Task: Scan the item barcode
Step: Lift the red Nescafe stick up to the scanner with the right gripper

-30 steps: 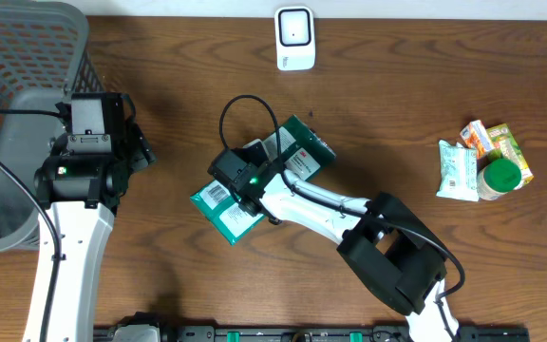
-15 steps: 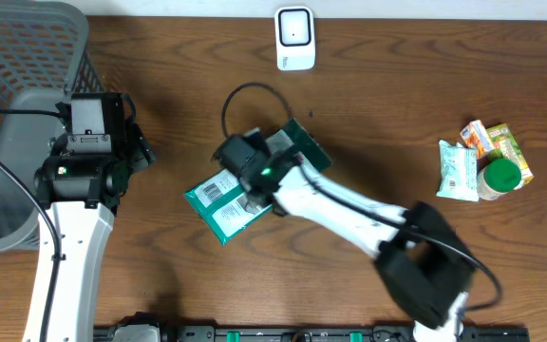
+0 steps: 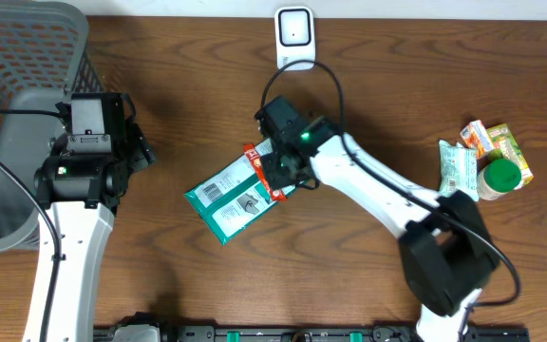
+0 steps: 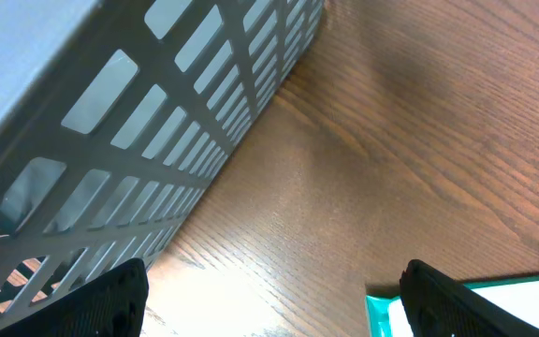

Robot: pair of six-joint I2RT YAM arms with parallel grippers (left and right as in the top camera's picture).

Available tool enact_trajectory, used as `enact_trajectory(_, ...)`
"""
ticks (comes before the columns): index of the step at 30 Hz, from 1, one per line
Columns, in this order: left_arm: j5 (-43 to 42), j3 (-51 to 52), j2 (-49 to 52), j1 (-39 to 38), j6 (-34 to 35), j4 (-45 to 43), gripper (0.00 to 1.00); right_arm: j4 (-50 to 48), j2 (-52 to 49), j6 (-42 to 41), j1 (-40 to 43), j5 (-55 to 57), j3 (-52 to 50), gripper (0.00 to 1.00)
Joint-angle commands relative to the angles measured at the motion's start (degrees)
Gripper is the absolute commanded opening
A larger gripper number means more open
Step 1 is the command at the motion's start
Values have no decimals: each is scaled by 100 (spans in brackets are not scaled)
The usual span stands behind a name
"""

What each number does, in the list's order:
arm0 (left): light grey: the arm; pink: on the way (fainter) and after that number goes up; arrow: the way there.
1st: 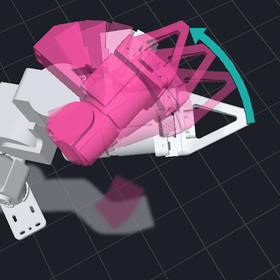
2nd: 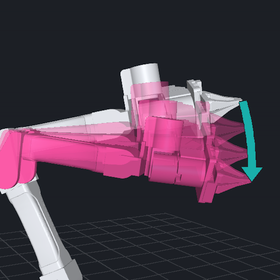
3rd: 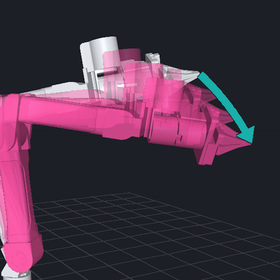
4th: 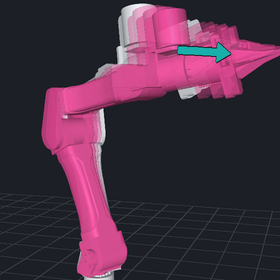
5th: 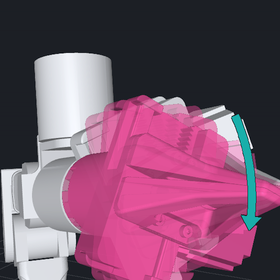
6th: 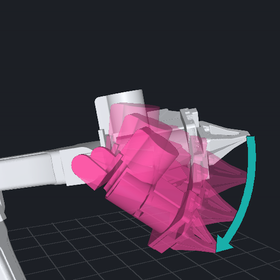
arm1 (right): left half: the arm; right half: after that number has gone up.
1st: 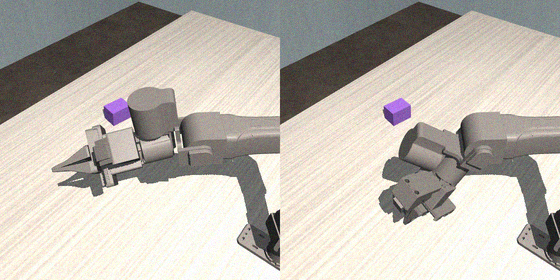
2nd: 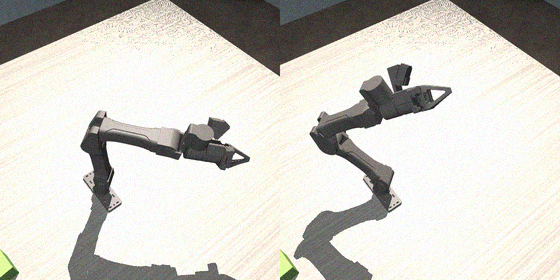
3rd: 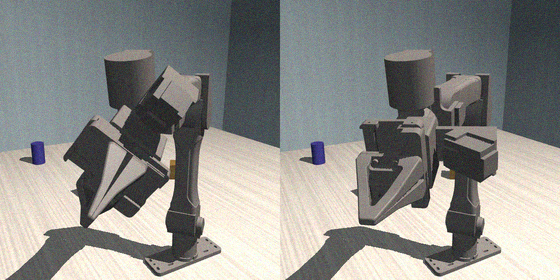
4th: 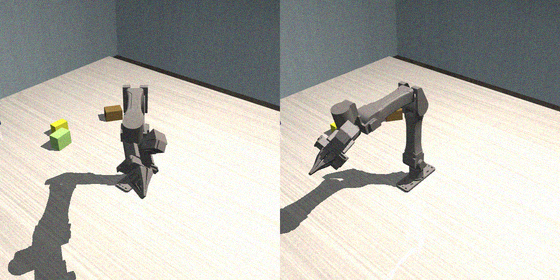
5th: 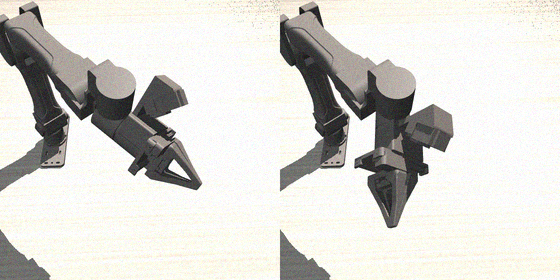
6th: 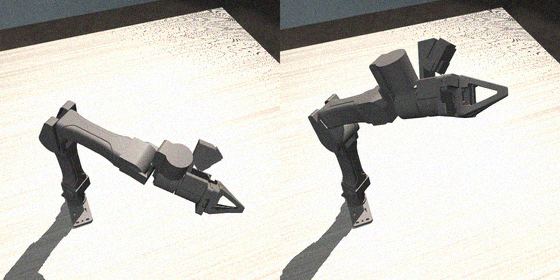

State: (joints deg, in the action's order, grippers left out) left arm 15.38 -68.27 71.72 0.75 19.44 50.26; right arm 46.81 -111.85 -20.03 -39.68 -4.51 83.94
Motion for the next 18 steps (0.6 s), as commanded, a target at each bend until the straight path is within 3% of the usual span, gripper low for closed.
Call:
enact_trajectory(1, 74, -59, -20, 31, -50, 7, 87, -13, -380, 129, -94, -286, -22, 42)
enact_trajectory(14, 74, -59, -17, 31, -50, 7, 87, -181, -892, 129, -201, -212, -22, 38)
enact_trajectory(16, 74, -59, -20, 31, -52, 7, 87, -179, -892, 129, -205, -111, -22, 31)
enact_trajectory(18, 74, -59, -20, 31, -50, 7, 87, -149, -892, 129, -203, -20, -22, 7)
